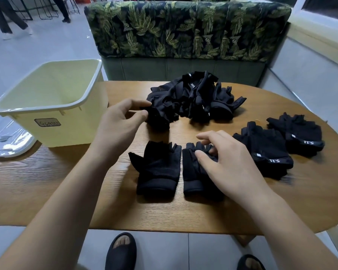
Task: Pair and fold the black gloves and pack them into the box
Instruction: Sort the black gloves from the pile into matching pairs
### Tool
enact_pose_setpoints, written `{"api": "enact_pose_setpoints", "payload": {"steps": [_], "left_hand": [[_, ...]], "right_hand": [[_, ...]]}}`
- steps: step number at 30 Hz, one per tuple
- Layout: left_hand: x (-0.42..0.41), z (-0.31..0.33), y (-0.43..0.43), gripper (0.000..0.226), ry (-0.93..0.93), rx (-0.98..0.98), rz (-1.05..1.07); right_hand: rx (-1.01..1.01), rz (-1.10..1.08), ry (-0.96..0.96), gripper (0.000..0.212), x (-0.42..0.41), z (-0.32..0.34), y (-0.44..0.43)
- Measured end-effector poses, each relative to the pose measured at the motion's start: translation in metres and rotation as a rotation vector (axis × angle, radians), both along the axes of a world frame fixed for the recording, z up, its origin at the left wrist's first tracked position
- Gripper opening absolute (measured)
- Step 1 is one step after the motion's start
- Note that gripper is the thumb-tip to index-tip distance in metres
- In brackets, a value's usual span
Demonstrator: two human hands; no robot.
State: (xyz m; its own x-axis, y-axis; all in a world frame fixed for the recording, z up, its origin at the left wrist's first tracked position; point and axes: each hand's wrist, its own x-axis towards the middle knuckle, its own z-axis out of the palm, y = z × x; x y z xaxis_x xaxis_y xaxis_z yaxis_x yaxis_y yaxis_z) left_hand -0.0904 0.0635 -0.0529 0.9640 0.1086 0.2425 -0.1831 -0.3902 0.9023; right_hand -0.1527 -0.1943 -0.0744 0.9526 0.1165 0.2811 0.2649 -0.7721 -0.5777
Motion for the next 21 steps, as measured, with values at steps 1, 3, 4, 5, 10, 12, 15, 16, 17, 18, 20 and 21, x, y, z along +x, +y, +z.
{"api": "enact_pose_setpoints", "payload": {"steps": [1,3,4,5,10,12,15,16,17,18,20,21], "left_hand": [[-0.004,0.003,-0.001,0.023,-0.013,-0.054,-0.004],[-0.011,0.009,-0.003,0.023,-0.034,-0.157,-0.027],[-0.014,0.011,-0.004,0.023,-0.036,-0.206,-0.046],[-0.017,0.013,-0.005,0.023,-0.029,-0.260,-0.068],[-0.032,0.019,-0.018,0.025,0.107,-0.562,-0.267],[-0.038,0.019,-0.024,0.026,0.141,-0.612,-0.351],[-0.044,0.018,-0.033,0.025,0.164,-0.638,-0.468],[-0.046,0.018,-0.035,0.026,0.168,-0.635,-0.496],[-0.047,0.019,-0.037,0.027,0.169,-0.625,-0.509],[-0.048,0.020,-0.037,0.028,0.169,-0.609,-0.504],[-0.049,0.023,-0.037,0.031,0.169,-0.562,-0.442],[-0.048,0.024,-0.036,0.031,0.167,-0.536,-0.400]], "right_hand": [[0.000,0.003,-0.001,0.032,0.000,0.001,0.001],[0.008,0.011,0.000,0.034,-0.002,0.002,0.002],[0.023,0.017,0.001,0.037,-0.003,0.003,0.002],[0.045,0.025,0.006,0.043,-0.004,0.004,0.003],[0.249,0.066,0.075,0.080,-0.007,0.009,0.010],[0.292,0.087,0.041,0.078,-0.009,0.010,0.013],[0.374,0.104,-0.005,0.043,-0.008,0.011,0.013],[0.389,0.093,0.000,0.032,-0.007,0.011,0.012],[0.408,0.073,0.018,0.027,-0.006,0.011,0.010],[0.444,0.055,0.043,0.023,-0.005,0.012,0.008],[0.607,0.061,0.096,0.019,-0.004,0.017,0.004],[0.715,0.075,0.134,0.021,-0.004,0.020,0.004]]}}
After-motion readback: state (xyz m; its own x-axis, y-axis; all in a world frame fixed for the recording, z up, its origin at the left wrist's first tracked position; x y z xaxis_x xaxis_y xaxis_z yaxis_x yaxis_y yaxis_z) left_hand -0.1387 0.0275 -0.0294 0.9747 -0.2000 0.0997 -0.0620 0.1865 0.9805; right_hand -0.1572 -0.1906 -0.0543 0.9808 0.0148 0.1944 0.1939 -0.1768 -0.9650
